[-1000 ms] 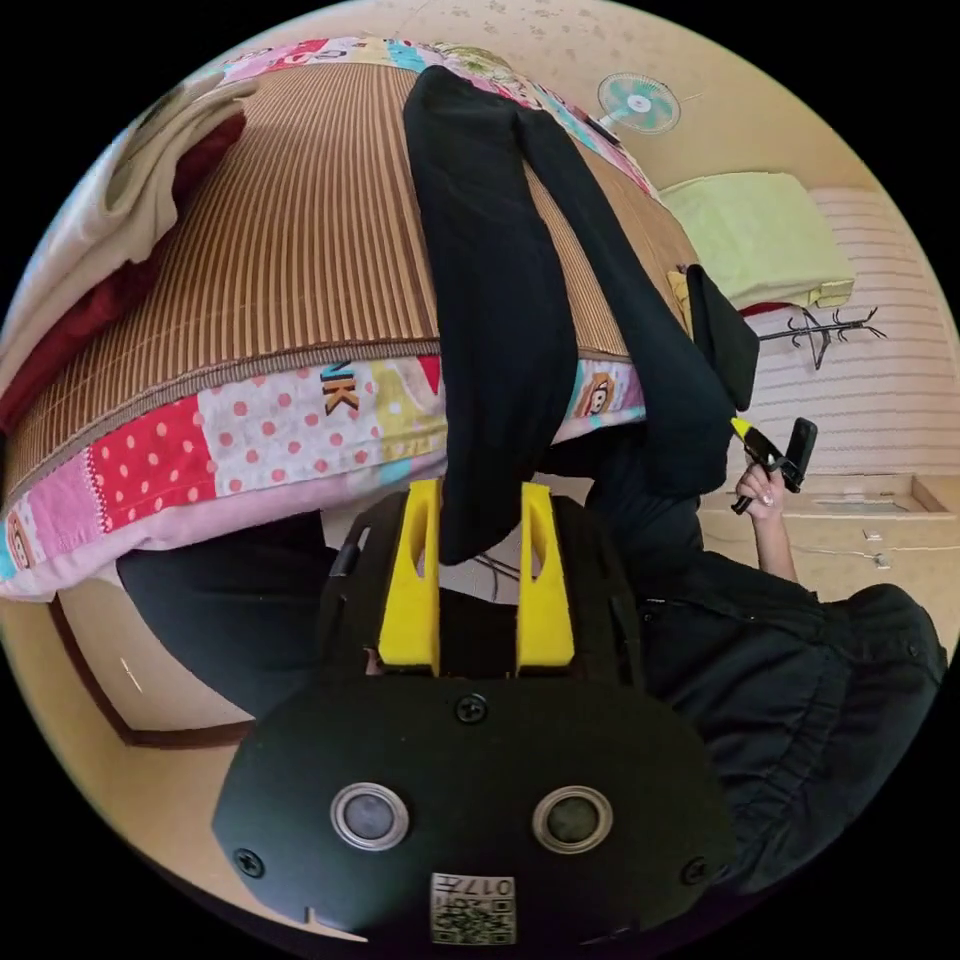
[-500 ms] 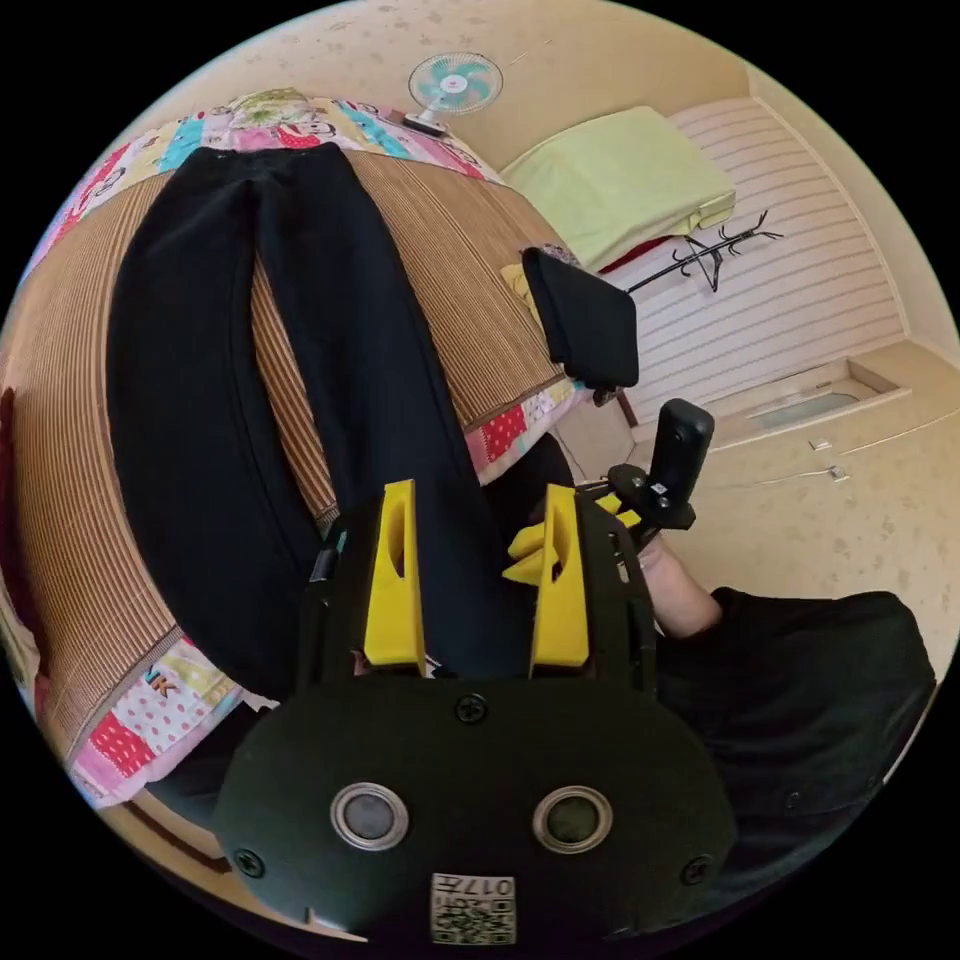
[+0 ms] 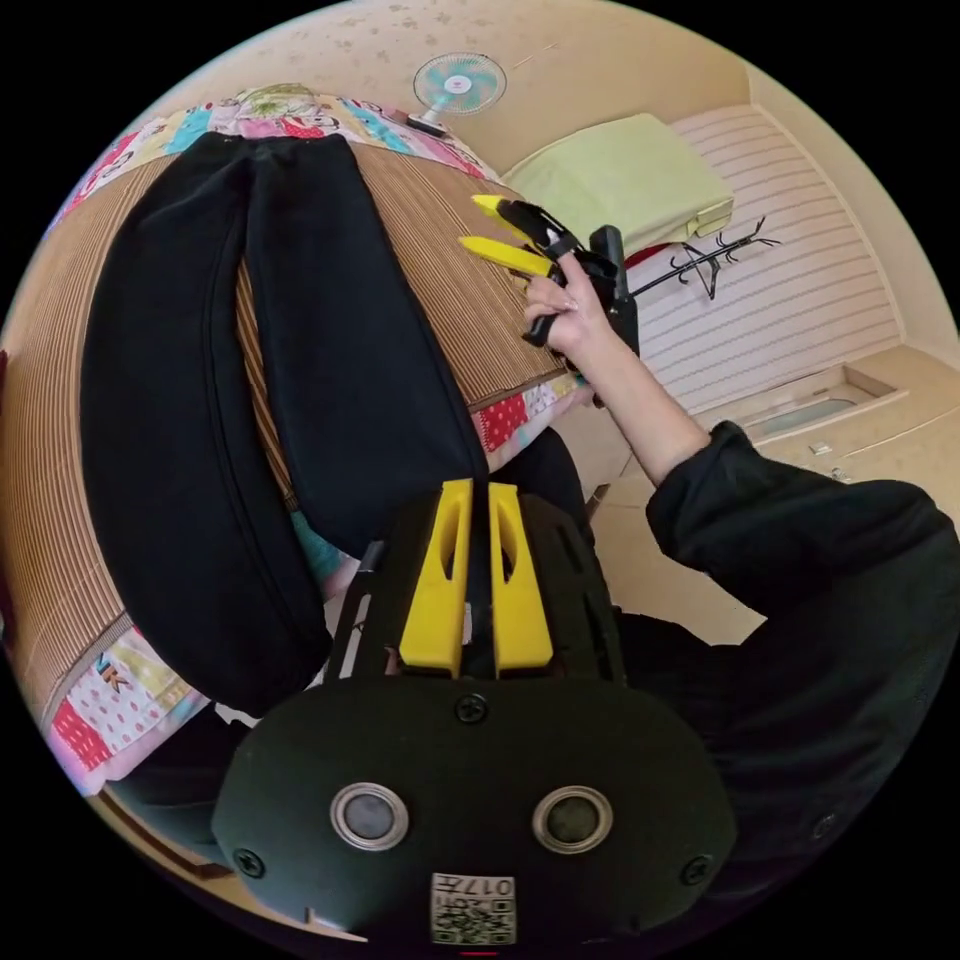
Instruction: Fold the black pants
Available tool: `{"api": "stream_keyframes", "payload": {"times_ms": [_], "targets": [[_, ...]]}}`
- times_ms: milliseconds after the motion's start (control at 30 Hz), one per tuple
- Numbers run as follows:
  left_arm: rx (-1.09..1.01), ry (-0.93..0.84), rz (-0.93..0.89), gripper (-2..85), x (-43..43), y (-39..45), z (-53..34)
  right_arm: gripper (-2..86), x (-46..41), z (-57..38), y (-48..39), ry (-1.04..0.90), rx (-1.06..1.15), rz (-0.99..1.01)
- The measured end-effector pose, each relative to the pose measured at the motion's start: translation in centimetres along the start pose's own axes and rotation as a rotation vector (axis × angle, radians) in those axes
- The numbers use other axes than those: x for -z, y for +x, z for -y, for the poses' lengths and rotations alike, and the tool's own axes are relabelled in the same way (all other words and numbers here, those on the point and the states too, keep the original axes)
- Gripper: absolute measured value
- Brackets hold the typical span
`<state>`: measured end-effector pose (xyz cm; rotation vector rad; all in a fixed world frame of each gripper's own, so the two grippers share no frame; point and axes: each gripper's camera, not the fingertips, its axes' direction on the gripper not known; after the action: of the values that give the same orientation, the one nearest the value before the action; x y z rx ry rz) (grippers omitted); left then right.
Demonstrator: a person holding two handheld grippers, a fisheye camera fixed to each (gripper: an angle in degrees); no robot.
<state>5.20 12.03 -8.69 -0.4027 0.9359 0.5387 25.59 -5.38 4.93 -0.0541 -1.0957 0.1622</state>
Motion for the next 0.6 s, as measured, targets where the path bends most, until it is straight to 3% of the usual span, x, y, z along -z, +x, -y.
{"api": "stream_keyframes", "payload": {"times_ms": [100,267,333,467,600], "targets": [[0.003,0.018,-0.056,3.5,0.7,-0.7,-0.2,17.4,-6.3,4.5,2.8,0.026,-0.143,-0.112],[-0.01,0.133,-0.098,2.5,3.8,-2.0,-2.1,5.3,-12.5,11.4,0.2,0.002,-0.173,-0.433],[0.049,0.21,-0.213,1.6,5.2,-3.9,-3.4,4.1,-13.9,13.3,-4.2,0.029,-0.052,-0.417],[0.072,0.447,-0.709,-0.7,8.1,-8.0,-7.9,3.4,-20.3,15.1,-17.5,0.098,0.237,-0.547],[0.233,0.412,-0.347,-0.8,9.7,-9.7,-12.7,4.3,-28.4,15.4,-21.9,-0.01,0.244,-0.42]]}}
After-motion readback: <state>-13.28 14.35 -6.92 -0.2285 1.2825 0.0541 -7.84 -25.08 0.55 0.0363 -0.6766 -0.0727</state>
